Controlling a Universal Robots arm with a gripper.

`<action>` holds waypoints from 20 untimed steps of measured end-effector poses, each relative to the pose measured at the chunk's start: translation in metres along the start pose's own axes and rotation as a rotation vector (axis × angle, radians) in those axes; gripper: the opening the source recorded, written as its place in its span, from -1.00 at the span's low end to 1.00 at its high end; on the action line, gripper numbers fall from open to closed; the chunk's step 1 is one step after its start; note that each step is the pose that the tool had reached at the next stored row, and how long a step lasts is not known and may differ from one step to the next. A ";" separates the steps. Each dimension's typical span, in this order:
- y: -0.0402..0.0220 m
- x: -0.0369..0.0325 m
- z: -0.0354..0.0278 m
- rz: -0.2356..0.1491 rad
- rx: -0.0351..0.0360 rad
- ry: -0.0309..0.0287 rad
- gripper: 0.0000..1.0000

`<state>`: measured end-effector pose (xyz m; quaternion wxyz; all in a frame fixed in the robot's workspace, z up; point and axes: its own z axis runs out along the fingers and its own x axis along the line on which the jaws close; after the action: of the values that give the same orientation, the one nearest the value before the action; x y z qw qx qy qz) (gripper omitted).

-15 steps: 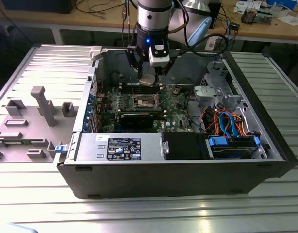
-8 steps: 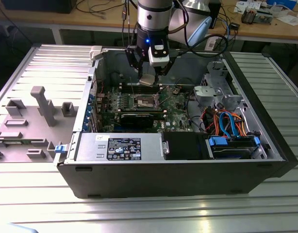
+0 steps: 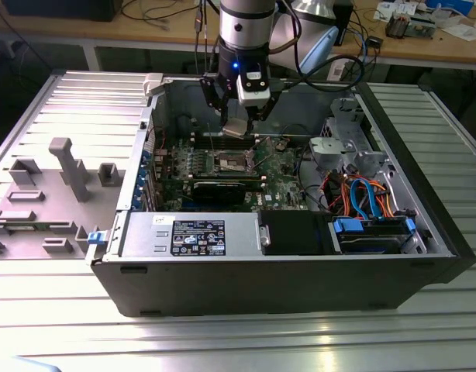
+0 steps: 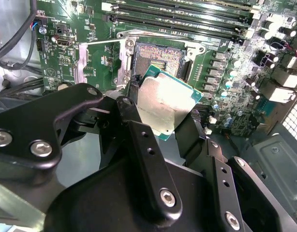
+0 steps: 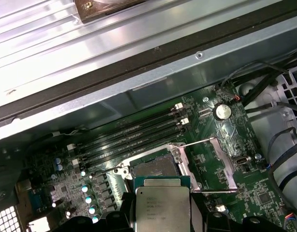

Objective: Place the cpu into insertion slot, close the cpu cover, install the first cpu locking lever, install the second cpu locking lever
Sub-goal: 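Place the cpu into insertion slot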

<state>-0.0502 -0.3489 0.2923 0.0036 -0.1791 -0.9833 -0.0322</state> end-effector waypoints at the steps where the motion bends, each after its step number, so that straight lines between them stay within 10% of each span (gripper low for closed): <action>1: 0.0000 0.0000 0.0000 0.001 0.0000 -0.0001 0.09; 20: 0.0000 0.0000 0.0009 0.013 -0.0002 -0.0009 0.09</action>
<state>-0.0502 -0.3489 0.2914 0.0033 -0.1856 -0.9821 -0.0322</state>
